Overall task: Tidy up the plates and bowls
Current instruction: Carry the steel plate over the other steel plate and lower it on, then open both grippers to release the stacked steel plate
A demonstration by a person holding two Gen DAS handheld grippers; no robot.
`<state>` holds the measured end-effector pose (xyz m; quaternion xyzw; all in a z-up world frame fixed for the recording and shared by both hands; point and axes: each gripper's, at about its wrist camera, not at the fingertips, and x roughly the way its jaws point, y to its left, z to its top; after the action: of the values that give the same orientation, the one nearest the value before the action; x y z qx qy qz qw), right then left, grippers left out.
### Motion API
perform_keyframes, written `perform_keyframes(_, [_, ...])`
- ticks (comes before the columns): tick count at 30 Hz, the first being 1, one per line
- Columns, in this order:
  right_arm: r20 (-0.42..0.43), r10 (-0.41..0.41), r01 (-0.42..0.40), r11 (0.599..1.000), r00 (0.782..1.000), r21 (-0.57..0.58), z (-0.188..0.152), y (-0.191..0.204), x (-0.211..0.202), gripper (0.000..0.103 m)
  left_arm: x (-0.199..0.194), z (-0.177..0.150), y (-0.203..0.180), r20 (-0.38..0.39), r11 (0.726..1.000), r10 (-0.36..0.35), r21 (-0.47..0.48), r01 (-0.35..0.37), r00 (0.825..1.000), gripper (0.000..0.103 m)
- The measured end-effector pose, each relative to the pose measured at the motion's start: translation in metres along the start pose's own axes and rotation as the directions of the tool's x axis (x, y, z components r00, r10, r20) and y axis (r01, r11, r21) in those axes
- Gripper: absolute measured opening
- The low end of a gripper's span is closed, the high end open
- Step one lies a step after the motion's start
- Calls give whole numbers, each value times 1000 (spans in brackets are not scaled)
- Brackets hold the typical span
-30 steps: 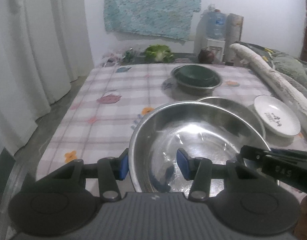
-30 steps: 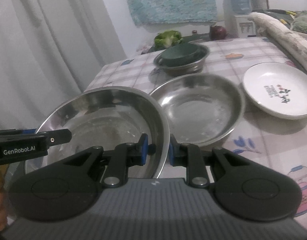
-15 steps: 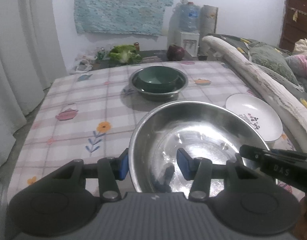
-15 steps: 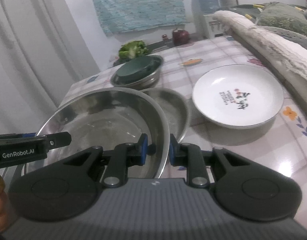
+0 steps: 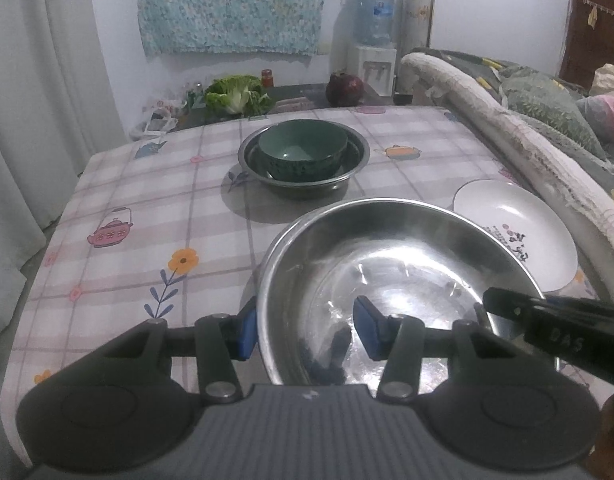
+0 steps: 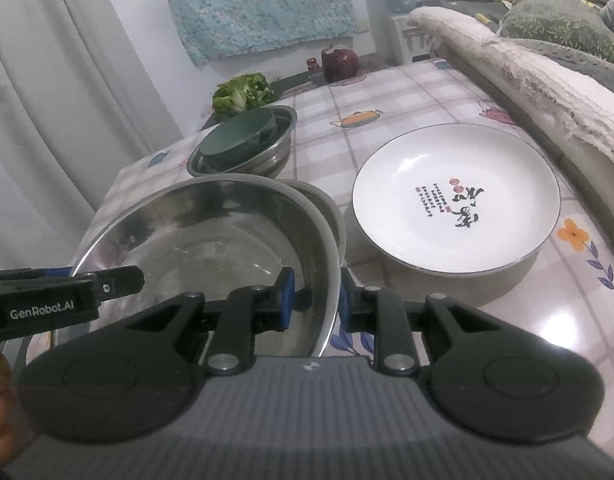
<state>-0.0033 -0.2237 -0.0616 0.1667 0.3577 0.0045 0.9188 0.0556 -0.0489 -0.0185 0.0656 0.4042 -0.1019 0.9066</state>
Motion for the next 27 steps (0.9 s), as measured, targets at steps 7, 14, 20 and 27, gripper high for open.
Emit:
perform_keyframes(7, [-30, -3, 3, 1000, 1000, 5, 3, -2, 13, 24, 13, 3, -1, -24, 1000, 8, 1, -8, 1000, 50])
perform_keyframes(14, [-54, -3, 3, 1000, 999, 5, 7, -3, 24, 27, 26, 5, 1, -51, 1000, 6, -10, -6, 999, 50])
perform_keyframes(20, [-78, -8, 8, 1000, 997, -1, 8, -2, 33, 28, 37, 6, 5, -72, 1000, 1, -21, -2, 997, 50])
perform_keyframes(27, [-83, -18, 18, 1000, 996, 1, 12, 0, 38, 29, 47, 4, 10, -87, 1000, -13, -27, 11, 996, 50])
